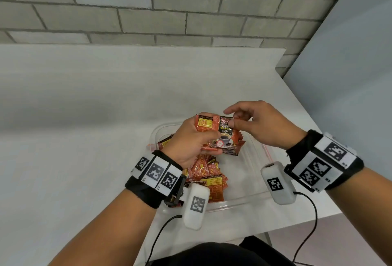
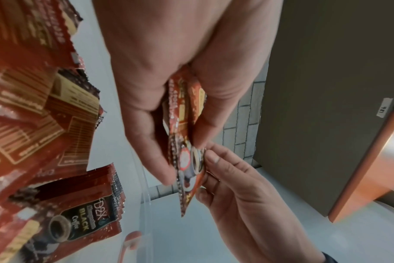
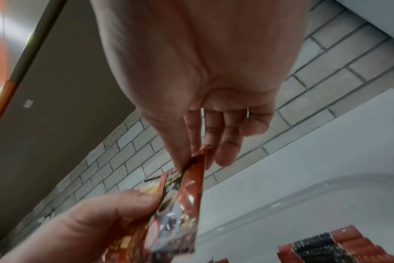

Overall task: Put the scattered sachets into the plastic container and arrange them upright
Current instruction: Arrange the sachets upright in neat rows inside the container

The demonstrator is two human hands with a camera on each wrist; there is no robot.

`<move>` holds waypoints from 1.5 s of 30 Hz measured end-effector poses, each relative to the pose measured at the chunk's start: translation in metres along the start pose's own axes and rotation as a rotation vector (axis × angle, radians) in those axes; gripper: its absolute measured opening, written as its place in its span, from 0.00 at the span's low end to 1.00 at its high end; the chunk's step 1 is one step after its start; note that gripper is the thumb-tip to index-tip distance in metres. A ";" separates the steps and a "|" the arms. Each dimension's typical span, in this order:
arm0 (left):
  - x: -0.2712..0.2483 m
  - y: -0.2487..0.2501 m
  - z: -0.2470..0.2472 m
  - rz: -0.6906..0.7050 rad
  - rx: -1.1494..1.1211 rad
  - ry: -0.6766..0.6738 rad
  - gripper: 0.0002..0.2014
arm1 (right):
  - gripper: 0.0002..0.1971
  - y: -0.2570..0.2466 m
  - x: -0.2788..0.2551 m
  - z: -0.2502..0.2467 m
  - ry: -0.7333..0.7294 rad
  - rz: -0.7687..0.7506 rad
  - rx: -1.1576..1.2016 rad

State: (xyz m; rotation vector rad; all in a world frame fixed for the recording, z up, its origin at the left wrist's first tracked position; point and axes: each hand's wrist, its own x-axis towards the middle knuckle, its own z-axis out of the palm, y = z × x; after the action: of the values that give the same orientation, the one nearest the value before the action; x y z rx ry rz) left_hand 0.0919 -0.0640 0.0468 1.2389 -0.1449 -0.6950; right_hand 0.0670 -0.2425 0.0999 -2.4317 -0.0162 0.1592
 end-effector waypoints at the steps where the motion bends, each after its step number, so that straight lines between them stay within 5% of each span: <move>1: 0.000 0.000 0.000 0.000 0.004 -0.006 0.13 | 0.07 -0.001 0.000 -0.003 -0.027 0.013 0.028; 14: -0.002 0.002 -0.003 -0.016 0.001 -0.019 0.14 | 0.06 -0.005 0.005 -0.010 -0.014 0.000 -0.041; 18: -0.002 0.006 -0.009 -0.006 -0.034 0.104 0.14 | 0.07 0.003 0.003 -0.024 -0.105 0.041 0.020; 28: -0.004 0.015 -0.019 0.038 -0.109 0.186 0.12 | 0.05 0.035 0.012 0.007 -0.368 0.163 -0.461; 45: -0.016 0.011 -0.025 0.046 -0.149 0.180 0.10 | 0.06 0.032 0.027 0.028 -0.365 0.113 -0.750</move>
State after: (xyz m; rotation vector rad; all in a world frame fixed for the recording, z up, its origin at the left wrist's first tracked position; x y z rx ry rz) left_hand 0.0954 -0.0329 0.0517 1.1455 0.0263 -0.5419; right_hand 0.0896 -0.2467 0.0551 -3.1074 -0.1217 0.7642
